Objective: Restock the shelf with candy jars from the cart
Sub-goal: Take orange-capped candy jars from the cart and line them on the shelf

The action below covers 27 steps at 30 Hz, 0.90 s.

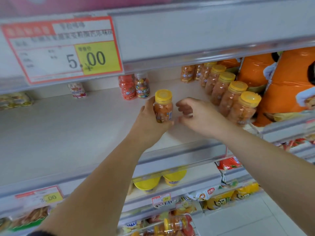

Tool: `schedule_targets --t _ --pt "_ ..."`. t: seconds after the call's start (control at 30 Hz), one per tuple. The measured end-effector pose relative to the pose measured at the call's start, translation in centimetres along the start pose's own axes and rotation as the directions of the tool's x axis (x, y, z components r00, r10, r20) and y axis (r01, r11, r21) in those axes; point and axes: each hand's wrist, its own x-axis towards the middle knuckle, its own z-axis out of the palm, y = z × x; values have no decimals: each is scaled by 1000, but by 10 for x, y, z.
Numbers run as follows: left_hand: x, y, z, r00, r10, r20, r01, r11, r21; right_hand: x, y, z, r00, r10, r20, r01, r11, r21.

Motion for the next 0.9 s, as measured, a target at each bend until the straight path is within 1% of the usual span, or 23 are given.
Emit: schedule_targets --t 0.07,0.17,0.23,0.27,0.3,0.33,0.37,0.4,0.43,0.47,0.57,0.63,0.67,0.7,0.73,0.8,0.87,0.9 --pt "-2 4 -5 999 0 36 0 1000 -8 -17 -12 5 999 -19 28 17 998 55" --pt "-9 8 -8 998 -10 69 11 1000 -9 -16 -21 12 1000 -14 -17 16 990 138" --pt "-14 8 -7 995 -14 99 15 1000 -4 -13 -19 11 999 5 -43 1 989 151" --pt "-17 6 -6 994 -3 112 -2 999 40 -11 -15 9 999 19 -48 -12 990 141" --pt "-19 5 -6 992 3 124 -20 990 137 -10 -10 5 998 36 -50 -29 992 126" --pt "-22 3 -6 990 7 140 -49 954 296 -10 -5 1 997 58 -53 -52 994 97" --pt "-24 1 -7 989 1 149 -70 884 463 -8 0 -3 995 75 -63 -71 995 67" --pt "-26 0 -9 989 -15 146 -74 807 586 -7 4 -7 993 92 -79 -89 995 41" --pt "-27 -1 -10 990 -44 137 -55 761 646 -5 10 -11 989 109 -96 -107 994 31" --pt "-27 -1 -12 989 -68 131 -37 745 666 -4 13 -14 987 128 -102 -126 992 24" --pt "-25 -1 -15 985 -86 150 -35 752 659 -9 20 -19 980 138 -140 -140 990 -2" --pt "-24 0 -17 984 -84 160 -40 761 647 -29 15 -19 961 132 -243 -132 991 16" --pt "-24 1 -17 984 -84 159 -41 760 648 -42 11 -16 947 98 -305 -97 995 19" --pt "-25 1 -17 984 -81 156 -43 752 658 -54 7 -12 938 31 -345 -37 999 -11" --pt "-25 1 -16 985 -77 153 -47 741 670 -63 1 -7 939 -47 -341 18 996 -87" --pt "-24 1 -14 985 -74 154 -52 727 685 -67 -5 2 960 -148 -239 81 959 -271" --pt "-25 1 -14 985 -72 155 -55 726 685 -55 -8 8 982 -125 -144 58 916 -396" --pt "-25 0 -14 986 -69 153 -55 728 683 -48 -9 9 987 -101 -129 36 901 -433"
